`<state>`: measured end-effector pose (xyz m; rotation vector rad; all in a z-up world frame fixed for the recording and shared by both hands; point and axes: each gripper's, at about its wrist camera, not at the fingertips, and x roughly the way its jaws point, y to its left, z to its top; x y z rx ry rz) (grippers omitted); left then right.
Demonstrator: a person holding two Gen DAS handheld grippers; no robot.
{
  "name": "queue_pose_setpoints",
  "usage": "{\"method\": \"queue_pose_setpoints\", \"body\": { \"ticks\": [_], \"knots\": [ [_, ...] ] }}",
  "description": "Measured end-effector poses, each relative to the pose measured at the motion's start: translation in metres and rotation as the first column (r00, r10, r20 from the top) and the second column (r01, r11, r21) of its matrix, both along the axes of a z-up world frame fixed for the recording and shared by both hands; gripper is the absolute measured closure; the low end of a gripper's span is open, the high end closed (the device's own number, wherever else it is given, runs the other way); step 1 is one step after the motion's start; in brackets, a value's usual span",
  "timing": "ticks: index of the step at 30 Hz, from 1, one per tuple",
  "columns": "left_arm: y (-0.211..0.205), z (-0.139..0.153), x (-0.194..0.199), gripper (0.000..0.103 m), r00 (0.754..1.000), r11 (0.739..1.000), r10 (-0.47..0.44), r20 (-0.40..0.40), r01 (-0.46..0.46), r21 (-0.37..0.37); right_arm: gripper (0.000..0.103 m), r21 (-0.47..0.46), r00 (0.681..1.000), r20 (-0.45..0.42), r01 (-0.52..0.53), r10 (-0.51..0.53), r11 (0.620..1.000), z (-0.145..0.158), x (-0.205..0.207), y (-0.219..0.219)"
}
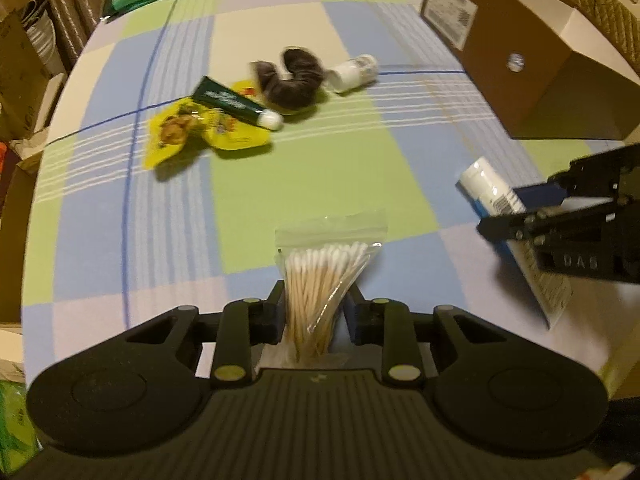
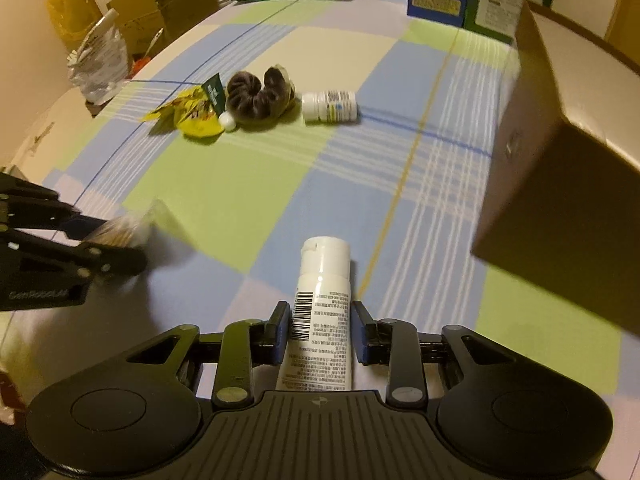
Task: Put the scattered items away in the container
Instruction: 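Carry the lotion tube and cotton swab bag into the brown box with both tools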
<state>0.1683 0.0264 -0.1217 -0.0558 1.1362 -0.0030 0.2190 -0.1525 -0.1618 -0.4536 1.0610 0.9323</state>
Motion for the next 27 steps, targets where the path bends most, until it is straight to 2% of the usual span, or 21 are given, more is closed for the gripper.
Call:
{"method": "queue_pose_setpoints", "body": {
  "ticks": [6,17,27],
  "knots": [
    [-0.027,0.023,0.004,0.079,0.998,0.999,-0.03,0.05,0.032,-0.028,0.074,0.061,0.999,-0.023,0.043,-0.042,0.997,0.022,0.005,-0.035],
    [-0.082,0.084,0.029,0.079,0.972,0.993,-0.105,0.21,0.115,-0.04,0.074,0.185,0.993,0.05,0.099,-0.11,0.978,0.081,0.024,-0.082],
    [-0.128,0.103,0.056,0.079,0.953,0.985,-0.156,0.259,0.17,-0.032,0.074,0.228,0.979,0.064,0.174,-0.193,0.958,0.1,0.051,-0.125]
  ]
}}
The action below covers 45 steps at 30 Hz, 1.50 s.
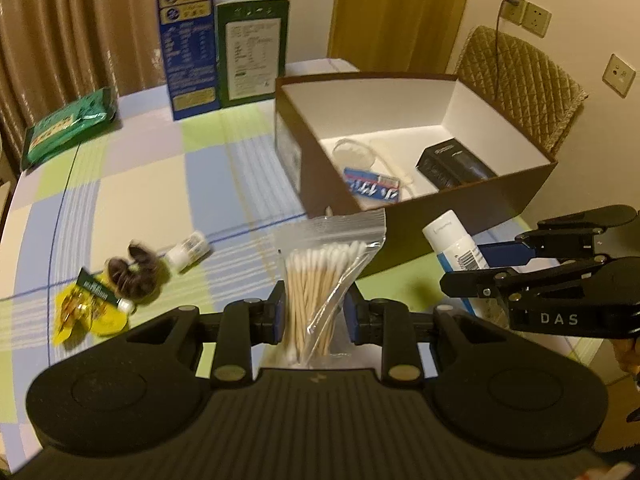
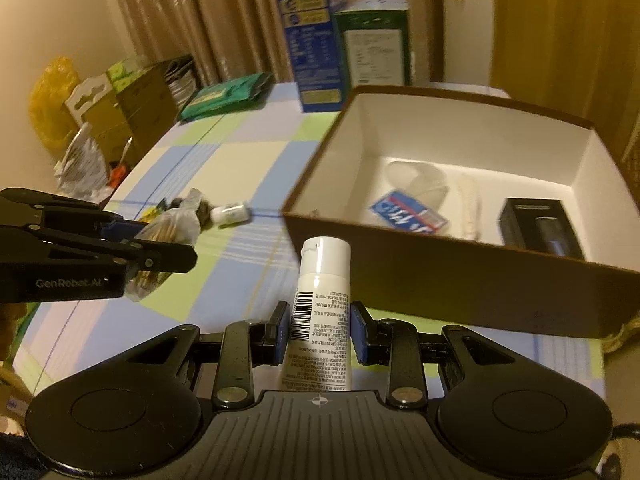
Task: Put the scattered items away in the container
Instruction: 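Carry the lotion tube and cotton swab bag into the brown box with both tools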
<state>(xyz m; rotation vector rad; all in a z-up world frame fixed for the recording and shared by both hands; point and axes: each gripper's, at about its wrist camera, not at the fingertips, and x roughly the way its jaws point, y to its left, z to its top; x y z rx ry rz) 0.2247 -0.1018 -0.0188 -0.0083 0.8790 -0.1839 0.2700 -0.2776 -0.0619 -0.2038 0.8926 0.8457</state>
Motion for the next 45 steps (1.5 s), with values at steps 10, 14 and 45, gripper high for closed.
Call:
{"method": "queue_pose_setpoints", "body": {
  "ticks": [10,14,45],
  "knots": [
    [-0.028,0.021,0.038,0.079,0.997,1.0,-0.027,0.069,0.027,0.006,0.074,0.043,0.996,0.075,0.043,-0.046,0.998,0.03,0.048,-0.033],
    [-0.038,0.029,0.057,0.079,0.995,1.0,-0.03,0.096,0.03,0.002,0.074,0.073,0.993,0.106,0.04,-0.048,0.997,0.044,0.07,-0.035],
    [-0.106,-0.008,0.221,0.079,0.999,1.0,-0.025,-0.031,0.024,-0.019,0.074,-0.064,0.991,0.126,0.051,-0.042,0.997,0.0,0.239,-0.037]
  ]
}}
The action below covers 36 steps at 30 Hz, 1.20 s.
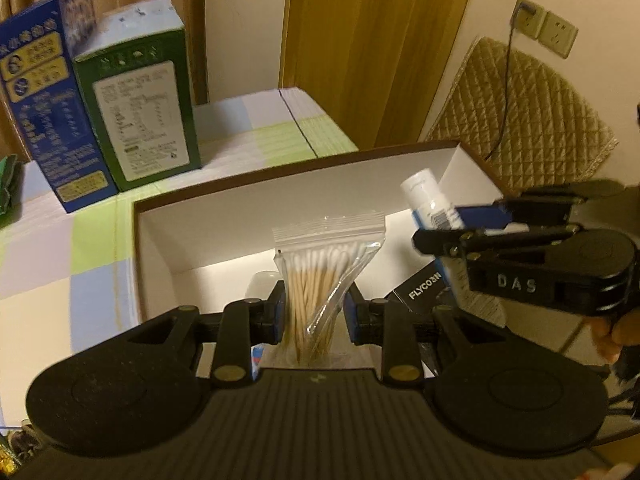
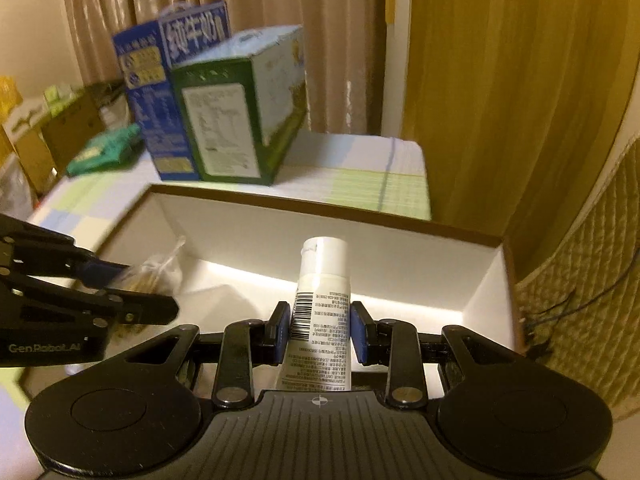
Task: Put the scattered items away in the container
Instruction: 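Carry the lotion tube and cotton swab bag into the brown box with both tools, then open the right tool to drop the lotion tube while the left tool releases the swab bag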
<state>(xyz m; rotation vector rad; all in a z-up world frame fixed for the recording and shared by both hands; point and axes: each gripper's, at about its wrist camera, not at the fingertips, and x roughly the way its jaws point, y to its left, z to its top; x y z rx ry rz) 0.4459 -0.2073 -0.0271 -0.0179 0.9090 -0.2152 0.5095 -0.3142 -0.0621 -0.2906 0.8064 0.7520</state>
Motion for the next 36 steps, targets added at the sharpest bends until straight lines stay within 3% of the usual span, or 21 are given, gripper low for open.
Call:
{"method": "queue_pose_setpoints", "body": {
  "ticks": [8,17,29,32,35,36],
  "knots": [
    [-0.017,-0.032,0.044,0.079,0.996,1.0,0.028,-0.088,-0.028,0.003,0.074,-0.142,1.0,0.0,-0.02,0.021,0.99,-0.028,0.036,-0.005],
    [-0.036,-0.056,0.069,0.079,0.991,1.0,0.026,-0.133,-0.023,0.018,0.074,-0.283,0.989,0.091,-0.09,0.12,0.955,-0.047,0.046,-0.001],
    [-0.044,-0.067,0.08,0.079,0.988,0.999,0.027,-0.15,-0.024,0.021,0.074,-0.275,0.987,0.089,-0.105,0.134,0.956,-0.055,0.056,-0.005],
    [-0.047,-0.068,0.083,0.079,0.988,1.0,0.023,-0.152,-0.02,0.022,0.065,-0.254,0.987,0.085,-0.113,0.139,0.961,-0.051,0.056,-0.005],
    [-0.049,-0.068,0.085,0.079,0.988,1.0,0.017,-0.152,-0.014,0.02,0.042,-0.232,0.984,0.103,-0.119,0.146,0.965,-0.046,0.052,-0.007],
    [-0.05,-0.069,0.085,0.079,0.988,1.0,0.014,-0.151,-0.011,0.021,0.039,-0.229,0.983,0.108,-0.122,0.149,0.966,-0.045,0.051,-0.008]
  ]
}}
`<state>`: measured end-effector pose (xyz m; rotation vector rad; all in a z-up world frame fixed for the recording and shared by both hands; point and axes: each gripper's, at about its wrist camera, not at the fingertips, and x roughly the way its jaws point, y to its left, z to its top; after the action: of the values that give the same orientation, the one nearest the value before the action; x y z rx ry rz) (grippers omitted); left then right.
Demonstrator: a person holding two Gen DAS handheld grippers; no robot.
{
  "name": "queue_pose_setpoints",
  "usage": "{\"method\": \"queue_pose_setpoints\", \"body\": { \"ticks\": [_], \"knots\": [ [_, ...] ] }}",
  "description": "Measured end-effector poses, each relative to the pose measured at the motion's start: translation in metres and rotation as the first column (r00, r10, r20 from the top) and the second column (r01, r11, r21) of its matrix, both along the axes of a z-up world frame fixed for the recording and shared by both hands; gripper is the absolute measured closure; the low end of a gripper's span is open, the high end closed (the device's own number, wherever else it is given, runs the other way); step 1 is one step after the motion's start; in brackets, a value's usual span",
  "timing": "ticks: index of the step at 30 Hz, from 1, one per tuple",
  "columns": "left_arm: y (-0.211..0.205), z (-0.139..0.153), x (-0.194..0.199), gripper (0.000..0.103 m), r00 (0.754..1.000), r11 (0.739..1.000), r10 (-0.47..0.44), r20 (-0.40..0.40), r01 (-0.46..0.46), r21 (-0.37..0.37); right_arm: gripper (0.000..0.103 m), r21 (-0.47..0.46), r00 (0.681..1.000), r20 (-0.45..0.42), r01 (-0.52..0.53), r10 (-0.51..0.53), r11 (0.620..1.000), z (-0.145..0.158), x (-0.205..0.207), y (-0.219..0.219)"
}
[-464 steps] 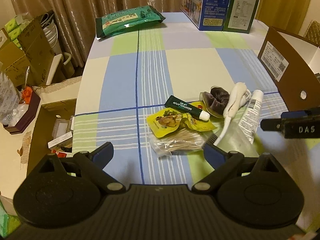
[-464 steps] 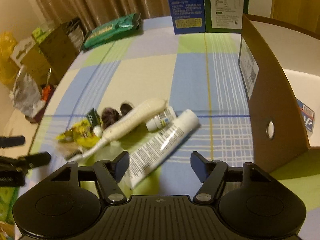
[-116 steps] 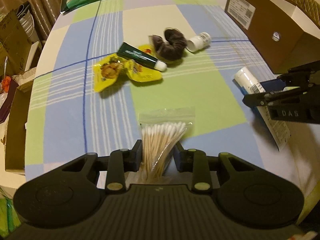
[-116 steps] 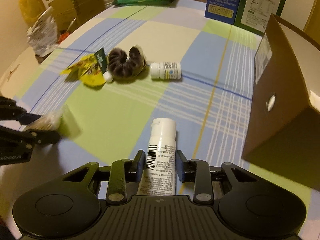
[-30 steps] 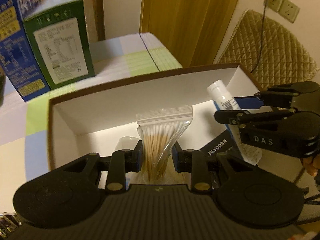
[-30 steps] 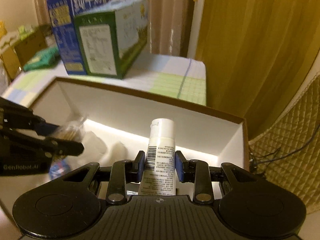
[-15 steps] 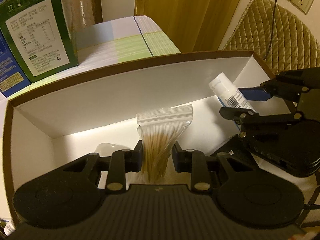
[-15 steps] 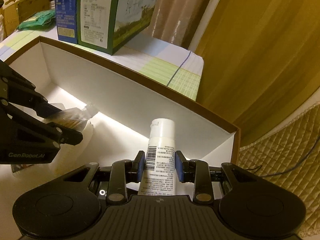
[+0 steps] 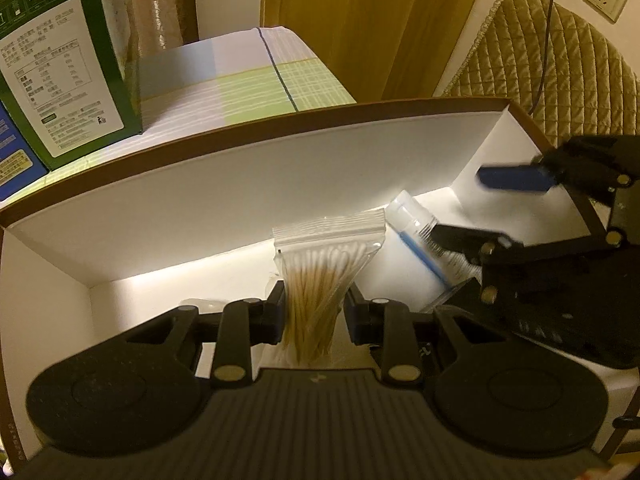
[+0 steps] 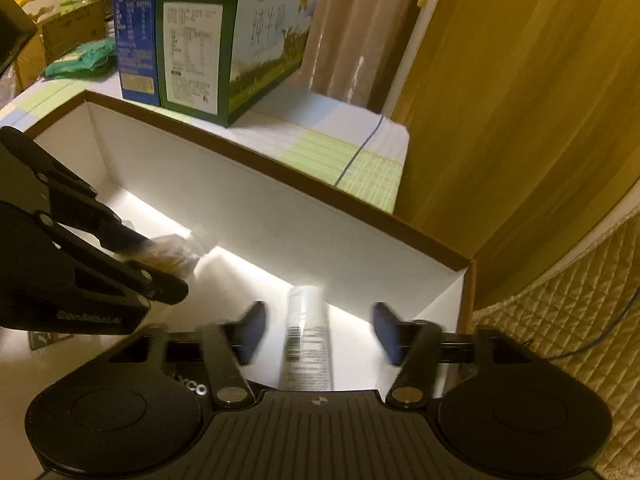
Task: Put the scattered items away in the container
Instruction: 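Open the right tool to drop the lotion tube while the left tool releases the swab bag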
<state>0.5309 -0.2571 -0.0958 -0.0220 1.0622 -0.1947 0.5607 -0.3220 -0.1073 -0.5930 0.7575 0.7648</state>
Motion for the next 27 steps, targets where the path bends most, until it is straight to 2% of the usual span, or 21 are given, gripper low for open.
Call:
{"method": "queue_pose_setpoints", "body": {
  "ticks": [9,13,18,20,22,27],
  "knots": [
    [-0.002,-0.002,0.0,0.075,1.0,1.0,-0.002,-0.001,0.002,0.0,0.036,0.006,1.0,-0.021,-0.005,0.005,1.0,-0.002,-0.006,-0.006],
    [-0.001,0.005,-0.002,0.055,1.0,1.0,-0.003,0.015,0.003,-0.008,0.024,0.03,0.999,-0.031,-0.005,0.006,1.0,0.002,-0.011,-0.008],
    [0.005,0.017,-0.009,0.041,0.999,1.0,-0.005,0.047,0.005,0.003,0.01,0.076,0.999,-0.05,-0.001,0.004,0.997,0.011,-0.02,-0.011],
    [0.009,0.023,-0.014,0.032,0.998,1.0,0.003,0.057,-0.004,0.013,0.006,0.096,0.998,-0.064,0.006,0.0,0.995,0.015,-0.026,-0.012],
    [0.014,0.029,-0.02,0.029,0.998,1.0,0.009,0.068,-0.01,0.02,0.002,0.112,0.997,-0.077,0.011,-0.002,0.994,0.018,-0.032,-0.013],
    [0.028,0.045,-0.039,0.02,0.996,0.999,0.032,0.081,-0.034,0.031,0.002,0.127,0.995,-0.099,0.034,-0.021,0.991,0.025,-0.049,-0.014]
  ]
}}
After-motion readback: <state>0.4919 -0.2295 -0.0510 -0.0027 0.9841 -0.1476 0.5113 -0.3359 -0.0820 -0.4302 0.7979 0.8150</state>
